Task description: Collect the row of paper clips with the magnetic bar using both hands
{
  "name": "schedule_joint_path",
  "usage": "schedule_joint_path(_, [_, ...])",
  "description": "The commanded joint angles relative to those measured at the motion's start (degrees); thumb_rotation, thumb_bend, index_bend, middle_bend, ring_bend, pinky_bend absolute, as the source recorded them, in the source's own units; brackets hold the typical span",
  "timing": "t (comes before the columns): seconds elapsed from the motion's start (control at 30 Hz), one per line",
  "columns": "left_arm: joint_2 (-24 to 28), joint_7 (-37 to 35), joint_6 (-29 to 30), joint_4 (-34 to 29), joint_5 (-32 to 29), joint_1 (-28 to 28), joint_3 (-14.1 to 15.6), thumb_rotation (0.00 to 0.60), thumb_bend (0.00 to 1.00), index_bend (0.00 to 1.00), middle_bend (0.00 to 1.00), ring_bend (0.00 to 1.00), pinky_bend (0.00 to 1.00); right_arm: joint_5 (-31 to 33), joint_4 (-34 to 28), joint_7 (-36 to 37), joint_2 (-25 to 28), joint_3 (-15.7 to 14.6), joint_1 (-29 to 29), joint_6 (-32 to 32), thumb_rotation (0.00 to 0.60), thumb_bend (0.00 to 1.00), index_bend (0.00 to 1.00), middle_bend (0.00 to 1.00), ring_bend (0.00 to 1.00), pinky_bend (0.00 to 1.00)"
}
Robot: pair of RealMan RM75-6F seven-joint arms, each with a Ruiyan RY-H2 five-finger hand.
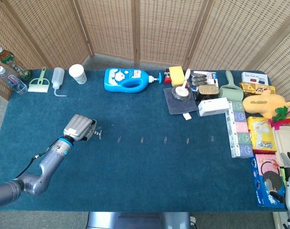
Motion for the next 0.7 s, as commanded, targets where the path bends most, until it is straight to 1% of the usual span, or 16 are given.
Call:
schedule_joint_path(0.03, [0.63, -0.3, 0.89, -1.42, 0.92, -0.42, -0.66, 0.6, 0.51, 0.63, 1.0, 1.0, 1.0, -0.03, 0.04, 0.02, -0.02, 0.03, 0.02, -0.07, 0.6, 0.39, 0.01, 0.05, 0.0, 0.09])
schedule_joint_path(0.17, [1.27, 0.04, 1.23, -3.57, 1.53, -1.19, -1.17, 0.6, 0.51, 0.63, 1.0, 1.0, 1.0, -0.14, 0.2, 0.14, -0.2, 0.09, 0.13, -0.23, 0.6, 0.39, 0.01, 0.05, 0.0, 0.09])
schedule_joint_path(0.3, [0.8, 0.97, 1.15, -4.71, 1.31, -2.02, -1.41, 0.6, 0.51, 0.63, 1.0, 1.0, 1.0, -0.25, 0.53, 0.53, -0.4, 0.09, 0.24, -0.48, 0.6, 0.39, 0.01, 0.05, 0.0, 0.09])
schedule_joint_path(0.7, [-5.2, 4.23, 0.16, -2.73, -2.2, -5.21, -2.31, 0.6, 0.51, 0.63, 1.0, 1.0, 1.0, -0.12, 2.23, 2.94, -0.32, 0.03, -0.45, -0.18, 0.6, 0.39, 0.01, 0.05, 0.0, 0.09])
